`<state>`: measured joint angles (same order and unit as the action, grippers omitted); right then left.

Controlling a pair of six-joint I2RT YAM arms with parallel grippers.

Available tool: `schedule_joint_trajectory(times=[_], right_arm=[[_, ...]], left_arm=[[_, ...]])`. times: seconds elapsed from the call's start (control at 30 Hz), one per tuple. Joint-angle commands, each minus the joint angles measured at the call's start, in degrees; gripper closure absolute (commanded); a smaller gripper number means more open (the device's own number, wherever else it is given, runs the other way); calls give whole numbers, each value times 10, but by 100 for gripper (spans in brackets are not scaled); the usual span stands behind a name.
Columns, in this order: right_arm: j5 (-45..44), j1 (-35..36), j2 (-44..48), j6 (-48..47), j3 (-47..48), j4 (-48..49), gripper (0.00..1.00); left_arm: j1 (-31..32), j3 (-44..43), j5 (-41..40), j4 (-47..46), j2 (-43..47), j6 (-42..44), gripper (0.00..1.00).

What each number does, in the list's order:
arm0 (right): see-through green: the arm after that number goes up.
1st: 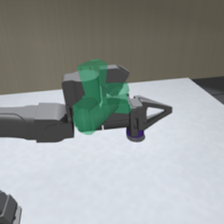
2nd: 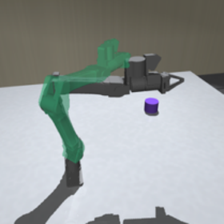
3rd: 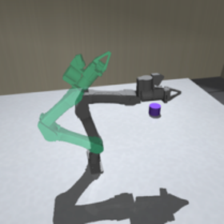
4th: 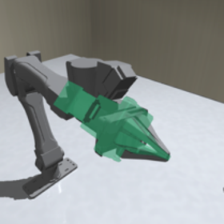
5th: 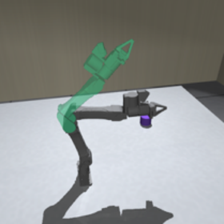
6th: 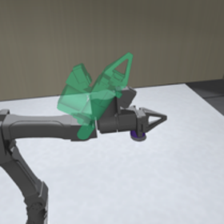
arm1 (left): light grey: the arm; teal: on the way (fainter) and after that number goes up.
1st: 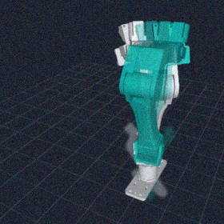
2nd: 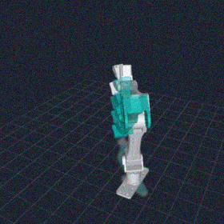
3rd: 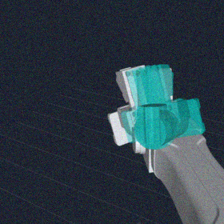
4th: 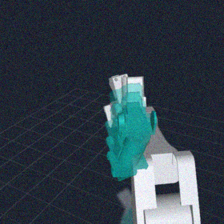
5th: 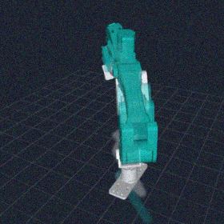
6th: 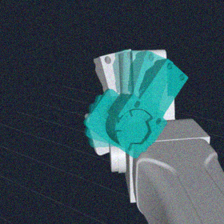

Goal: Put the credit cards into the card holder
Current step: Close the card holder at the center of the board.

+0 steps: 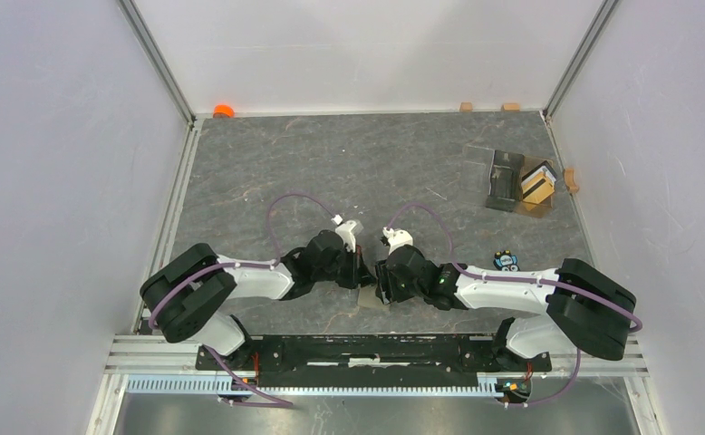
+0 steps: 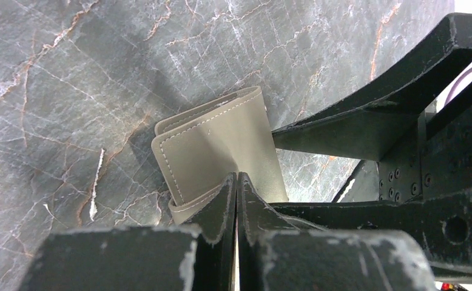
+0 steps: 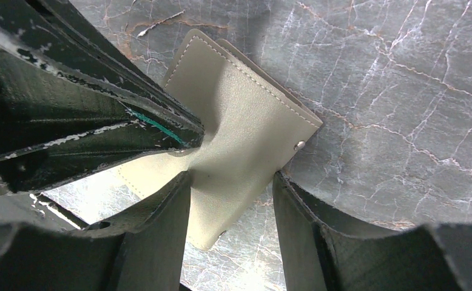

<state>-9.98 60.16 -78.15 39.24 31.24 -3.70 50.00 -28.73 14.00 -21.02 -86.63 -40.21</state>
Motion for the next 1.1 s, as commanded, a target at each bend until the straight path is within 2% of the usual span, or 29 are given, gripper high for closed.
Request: schedule_joint_trajectory(times=[0.0, 0.23, 0.57, 0.87, 1.07], right_arm=[[-12, 3, -13, -1, -23, -47, 44], [-12, 3, -17, 0, -22, -49, 44], [-15, 4, -20, 4, -23, -50, 44], [-21, 3, -14, -4, -21, -51, 44], [-17, 2, -3, -10, -16, -53, 43]], left_arm=[[5, 58, -2, 25, -12, 19, 98], [7, 102, -2, -39, -21, 47, 98], [26, 141, -49, -92, -26, 74, 98], [68, 143, -134, -92, -38, 79, 98], [102, 181, -215, -165, -47, 85, 98]])
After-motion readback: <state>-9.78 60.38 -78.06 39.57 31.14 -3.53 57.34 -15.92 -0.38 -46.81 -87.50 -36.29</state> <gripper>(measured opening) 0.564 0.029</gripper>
